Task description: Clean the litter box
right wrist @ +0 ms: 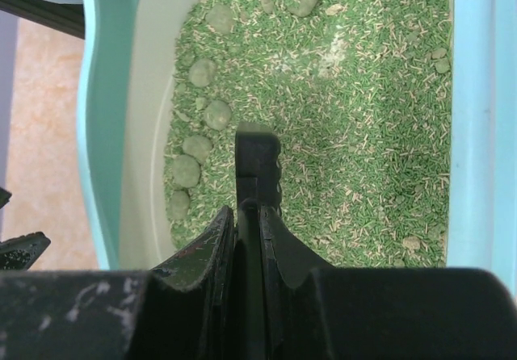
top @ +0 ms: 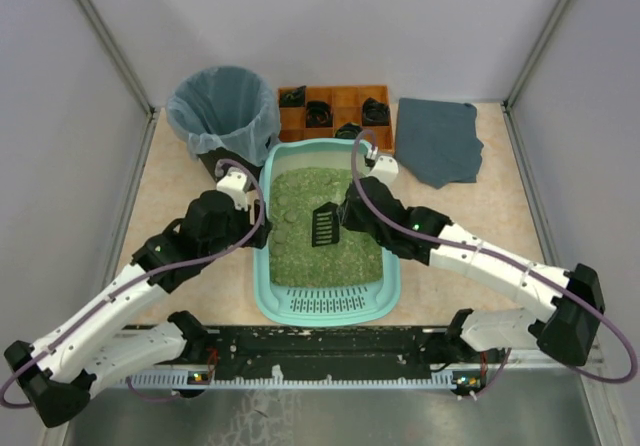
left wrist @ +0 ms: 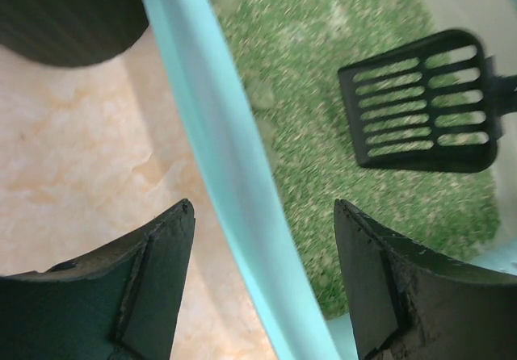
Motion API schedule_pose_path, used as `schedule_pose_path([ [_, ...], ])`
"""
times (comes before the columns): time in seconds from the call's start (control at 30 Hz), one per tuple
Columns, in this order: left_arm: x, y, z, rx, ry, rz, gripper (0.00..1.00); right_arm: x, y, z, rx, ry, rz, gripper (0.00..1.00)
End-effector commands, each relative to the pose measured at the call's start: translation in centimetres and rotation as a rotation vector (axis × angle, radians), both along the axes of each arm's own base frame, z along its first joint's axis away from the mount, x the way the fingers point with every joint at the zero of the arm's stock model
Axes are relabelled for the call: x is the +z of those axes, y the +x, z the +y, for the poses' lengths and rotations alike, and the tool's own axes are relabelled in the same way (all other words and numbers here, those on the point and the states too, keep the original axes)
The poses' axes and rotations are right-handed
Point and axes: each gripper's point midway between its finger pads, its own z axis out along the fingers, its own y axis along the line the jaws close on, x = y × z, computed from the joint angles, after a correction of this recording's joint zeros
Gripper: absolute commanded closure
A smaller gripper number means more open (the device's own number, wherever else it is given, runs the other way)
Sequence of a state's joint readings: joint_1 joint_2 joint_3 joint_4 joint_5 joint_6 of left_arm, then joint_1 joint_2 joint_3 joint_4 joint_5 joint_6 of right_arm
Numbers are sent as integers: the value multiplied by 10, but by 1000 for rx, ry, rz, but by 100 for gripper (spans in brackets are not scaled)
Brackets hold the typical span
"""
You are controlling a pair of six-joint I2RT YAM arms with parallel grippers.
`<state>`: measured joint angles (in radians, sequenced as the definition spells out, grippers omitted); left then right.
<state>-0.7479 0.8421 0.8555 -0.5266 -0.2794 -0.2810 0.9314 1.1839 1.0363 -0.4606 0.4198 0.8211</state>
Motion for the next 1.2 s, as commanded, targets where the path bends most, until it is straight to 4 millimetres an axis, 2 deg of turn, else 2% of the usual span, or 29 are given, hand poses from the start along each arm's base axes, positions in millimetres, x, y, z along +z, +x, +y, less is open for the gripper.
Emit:
schedule_pose_path([
  [0.0, -15, -4, 25, 106, 68, 86, 25, 25, 14, 3, -122, 14, -85, 100],
  [0.13, -34, -2, 27, 110, 75, 162, 26, 11, 13, 5, -144, -8, -59, 100],
  [0.3, -35, 2, 15, 73, -16, 181, 27, 4, 14, 5, -154, -21, -44, 100],
  [0.4, -46, 7, 7, 42, -75, 225, 29, 1, 14, 6, -151, -52, -31, 100],
  [0.5, -57, 12, 4, 24, -122, 275, 32, 0, 13, 5, -147, -67, -19, 100],
  [0.6, -55, 22, 3, 11, -186, 274, 37, -2, 11, 5, -138, -72, -7, 100],
  [0.7, -63, 27, 5, 0, -200, 316, 44, -7, 10, 7, -113, -74, 25, 100],
  [0.87, -67, 30, 1, -41, -193, 321, 47, -20, 9, 18, -28, -31, 99, 100],
  [1.17, -83, 26, 4, -65, -134, 370, 48, -58, 2, 39, 54, 1, 202, 100],
])
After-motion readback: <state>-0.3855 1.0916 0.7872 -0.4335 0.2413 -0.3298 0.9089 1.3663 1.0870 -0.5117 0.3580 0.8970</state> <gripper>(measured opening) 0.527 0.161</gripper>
